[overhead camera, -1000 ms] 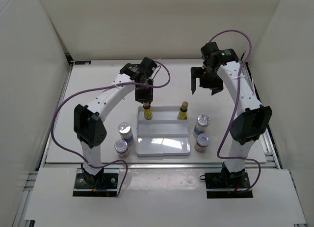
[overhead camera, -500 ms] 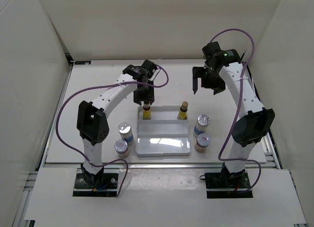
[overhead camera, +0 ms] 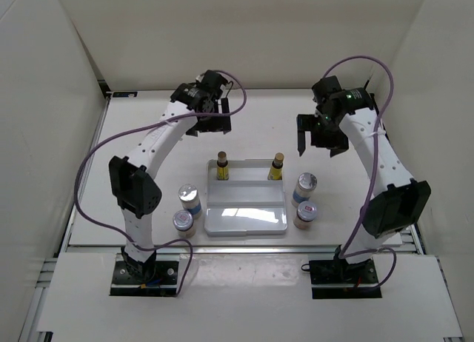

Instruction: Organize the condiment bottles

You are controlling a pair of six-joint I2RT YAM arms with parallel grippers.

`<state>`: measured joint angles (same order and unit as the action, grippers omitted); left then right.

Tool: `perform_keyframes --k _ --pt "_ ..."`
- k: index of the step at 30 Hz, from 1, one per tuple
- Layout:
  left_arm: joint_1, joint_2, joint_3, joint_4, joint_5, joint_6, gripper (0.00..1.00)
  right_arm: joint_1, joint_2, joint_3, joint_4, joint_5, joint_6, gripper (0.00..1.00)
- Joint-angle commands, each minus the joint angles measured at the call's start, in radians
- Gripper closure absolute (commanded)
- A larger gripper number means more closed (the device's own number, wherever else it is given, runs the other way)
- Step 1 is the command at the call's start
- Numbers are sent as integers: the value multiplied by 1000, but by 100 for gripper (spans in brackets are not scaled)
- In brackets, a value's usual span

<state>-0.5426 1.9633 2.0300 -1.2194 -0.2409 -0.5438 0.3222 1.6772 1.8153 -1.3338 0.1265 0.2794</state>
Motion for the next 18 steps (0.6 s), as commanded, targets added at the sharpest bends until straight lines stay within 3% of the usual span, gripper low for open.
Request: perform_keyframes --k 1,4,11,18 --pt "12 -125 70 -26 -133 36 0 0 -100 -82 -119 -71 -14 0" --pt "21 -197 20 -26 -155 36 0 0 -152 -183 -128 -119 -14 0" --pt "32 -362 -307 -60 -155 -45 0 0 -214 -375 -81 -162 44 0" --pt "52 -483 -525 -23 -144 -54 0 9 -159 -364 -16 -148 44 0"
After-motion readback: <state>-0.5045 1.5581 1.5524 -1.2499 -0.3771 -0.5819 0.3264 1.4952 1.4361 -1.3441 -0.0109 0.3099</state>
